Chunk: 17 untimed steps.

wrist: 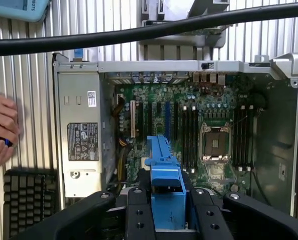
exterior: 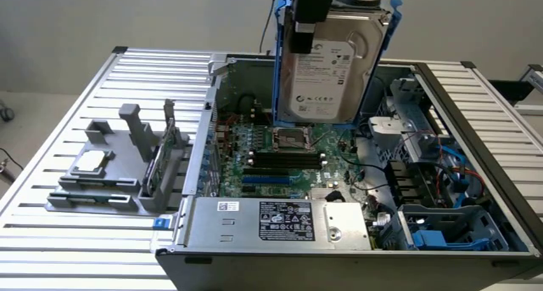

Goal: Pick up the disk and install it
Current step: 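Pick up the disk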

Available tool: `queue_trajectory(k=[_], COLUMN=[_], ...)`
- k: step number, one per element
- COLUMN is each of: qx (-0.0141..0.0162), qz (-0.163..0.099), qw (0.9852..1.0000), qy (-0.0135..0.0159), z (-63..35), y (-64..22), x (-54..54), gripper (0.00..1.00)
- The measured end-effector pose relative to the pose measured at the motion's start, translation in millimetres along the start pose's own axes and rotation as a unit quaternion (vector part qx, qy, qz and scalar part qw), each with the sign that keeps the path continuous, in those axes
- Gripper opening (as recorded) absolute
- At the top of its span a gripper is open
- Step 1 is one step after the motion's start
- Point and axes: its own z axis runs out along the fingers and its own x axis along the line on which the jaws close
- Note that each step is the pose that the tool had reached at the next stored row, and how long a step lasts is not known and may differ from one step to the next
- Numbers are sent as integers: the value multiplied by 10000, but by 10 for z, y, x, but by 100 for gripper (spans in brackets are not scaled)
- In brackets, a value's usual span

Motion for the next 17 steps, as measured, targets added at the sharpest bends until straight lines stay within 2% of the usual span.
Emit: queue_trajectory(k=[17], qx=[-2], qz=[0], qw=[10000], qy=[-4], z=[-6], y=[-424], x=[390], gripper=[33])
